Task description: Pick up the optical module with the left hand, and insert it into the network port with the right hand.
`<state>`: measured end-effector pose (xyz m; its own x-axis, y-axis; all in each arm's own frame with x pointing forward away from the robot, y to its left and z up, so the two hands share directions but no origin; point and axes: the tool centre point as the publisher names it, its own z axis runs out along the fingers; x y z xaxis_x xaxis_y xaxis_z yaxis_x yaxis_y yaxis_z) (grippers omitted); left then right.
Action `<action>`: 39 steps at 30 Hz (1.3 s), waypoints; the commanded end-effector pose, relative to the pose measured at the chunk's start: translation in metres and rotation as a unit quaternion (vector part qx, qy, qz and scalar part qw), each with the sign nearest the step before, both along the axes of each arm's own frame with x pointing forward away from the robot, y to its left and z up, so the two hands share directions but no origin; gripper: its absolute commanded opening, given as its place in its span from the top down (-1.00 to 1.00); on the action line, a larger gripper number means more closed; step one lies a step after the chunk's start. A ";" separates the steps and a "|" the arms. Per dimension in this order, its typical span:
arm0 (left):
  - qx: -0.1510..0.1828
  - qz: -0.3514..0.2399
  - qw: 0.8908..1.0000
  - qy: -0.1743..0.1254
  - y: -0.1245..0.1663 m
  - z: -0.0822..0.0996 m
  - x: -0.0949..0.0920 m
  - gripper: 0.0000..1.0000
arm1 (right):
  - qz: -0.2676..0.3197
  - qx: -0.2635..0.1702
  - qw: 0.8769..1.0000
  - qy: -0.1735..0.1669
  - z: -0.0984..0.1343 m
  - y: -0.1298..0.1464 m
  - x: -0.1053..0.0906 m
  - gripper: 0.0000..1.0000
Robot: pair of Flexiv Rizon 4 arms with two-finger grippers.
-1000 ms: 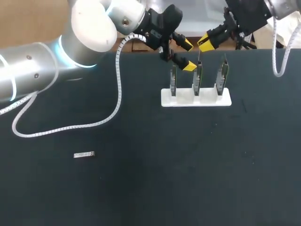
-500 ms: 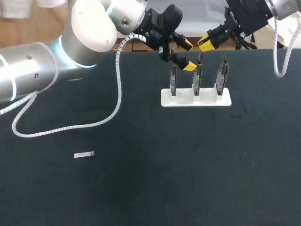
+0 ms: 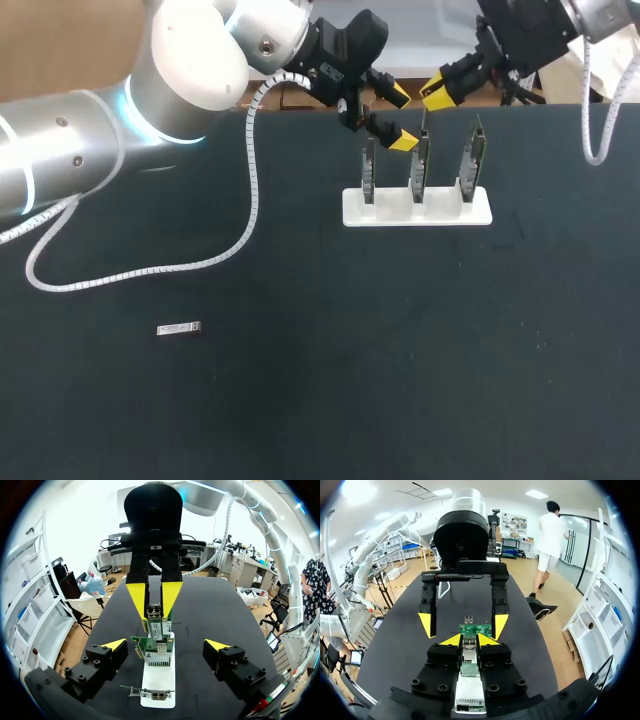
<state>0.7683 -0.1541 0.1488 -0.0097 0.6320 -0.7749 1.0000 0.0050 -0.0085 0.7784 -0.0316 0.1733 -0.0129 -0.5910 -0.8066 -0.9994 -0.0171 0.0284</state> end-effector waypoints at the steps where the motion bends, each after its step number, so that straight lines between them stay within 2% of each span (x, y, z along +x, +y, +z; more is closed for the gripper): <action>1: 0.002 0.000 1.000 0.001 -0.001 0.000 0.001 -1.00 | -0.006 -0.001 1.000 -0.004 0.002 -0.001 -0.006 1.00; 22: 0.002 0.000 1.000 0.001 -0.001 0.000 0.001 -1.00 | -0.006 0.000 1.000 0.002 -0.002 0.003 -0.006 1.00; 33: 0.002 0.000 1.000 0.001 -0.001 0.000 0.001 -1.00 | -0.007 -0.007 1.000 -0.007 -0.006 0.003 -0.006 1.00; 39: 0.002 0.000 1.000 0.001 -0.001 0.000 0.001 -1.00 | -0.009 -0.002 1.000 -0.012 -0.001 0.003 -0.005 1.00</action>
<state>0.7683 -0.1540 0.1488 -0.0097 0.6320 -0.7749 1.0000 0.0049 -0.0085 0.7754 -0.0282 0.1715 -0.0068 -0.5952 -0.8035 -1.0000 -0.0007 0.0090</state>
